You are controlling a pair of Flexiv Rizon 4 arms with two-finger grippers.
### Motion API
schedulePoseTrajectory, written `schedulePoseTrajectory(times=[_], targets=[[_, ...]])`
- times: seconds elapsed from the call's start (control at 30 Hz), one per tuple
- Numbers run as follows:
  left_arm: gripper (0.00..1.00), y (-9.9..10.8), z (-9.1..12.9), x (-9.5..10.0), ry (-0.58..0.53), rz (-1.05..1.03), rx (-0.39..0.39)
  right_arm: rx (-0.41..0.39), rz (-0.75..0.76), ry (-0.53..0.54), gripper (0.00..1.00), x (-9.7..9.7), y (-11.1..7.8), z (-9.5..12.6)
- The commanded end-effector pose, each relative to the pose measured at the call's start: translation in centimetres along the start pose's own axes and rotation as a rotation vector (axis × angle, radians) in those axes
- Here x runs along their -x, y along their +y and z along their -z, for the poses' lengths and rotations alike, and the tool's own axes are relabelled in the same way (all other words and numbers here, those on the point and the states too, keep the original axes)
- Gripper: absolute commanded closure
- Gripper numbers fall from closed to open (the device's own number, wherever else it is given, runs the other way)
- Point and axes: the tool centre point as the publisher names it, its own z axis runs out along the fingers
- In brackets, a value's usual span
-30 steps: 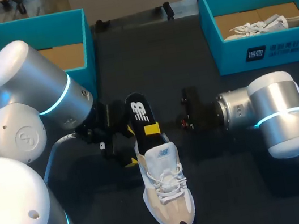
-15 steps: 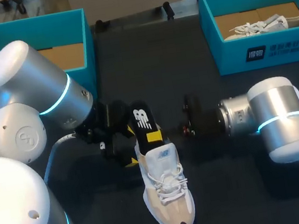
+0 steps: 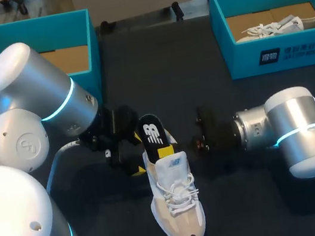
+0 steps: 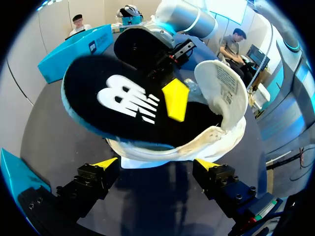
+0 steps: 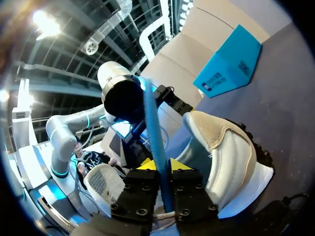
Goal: Take the shoe out of the shoebox, open the shoe tongue, remove and reinsert the insole, then place the shoe into the shoebox
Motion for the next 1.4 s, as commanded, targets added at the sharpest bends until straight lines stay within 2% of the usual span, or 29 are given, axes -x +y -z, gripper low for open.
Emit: schedulePoseTrajectory(times=[0.03,0.43,0.7,0.77,0.87,0.9,0.93,1.4], targets=[[0.00,0.0,0.0,-0.1,-0.002,0.000,0.001,-0.018,0.016,0.004,0.64,-0.4,0.4,-0.4],[0.00,0.0,0.0,-0.1,-0.002,0.000,0.001,-0.067,0.079,0.029,0.63,-0.9,2.3,-1.6],[0.00,0.0,0.0,-0.1,-0.002,0.000,0.001,-0.059,0.091,0.029,0.67,-0.6,3.3,-1.7],[0.00,0.0,0.0,-0.1,-0.002,0.000,0.001,-0.043,0.084,0.022,0.70,-0.4,3.7,-1.7],[0.00,0.0,0.0,-0.1,-0.002,0.000,0.001,-0.022,0.069,0.014,0.84,-0.1,4.0,-1.7],[0.00,0.0,0.0,-0.1,-0.002,0.000,0.001,-0.009,0.057,0.005,0.98,0.2,4.2,-1.6],[0.00,0.0,0.0,-0.1,-0.002,0.000,0.001,-0.004,0.046,0.001,1.00,0.3,4.2,-1.5],[0.00,0.0,0.0,-0.1,-0.002,0.000,0.001,0.003,-0.090,-0.053,1.00,0.9,1.5,-0.7]])
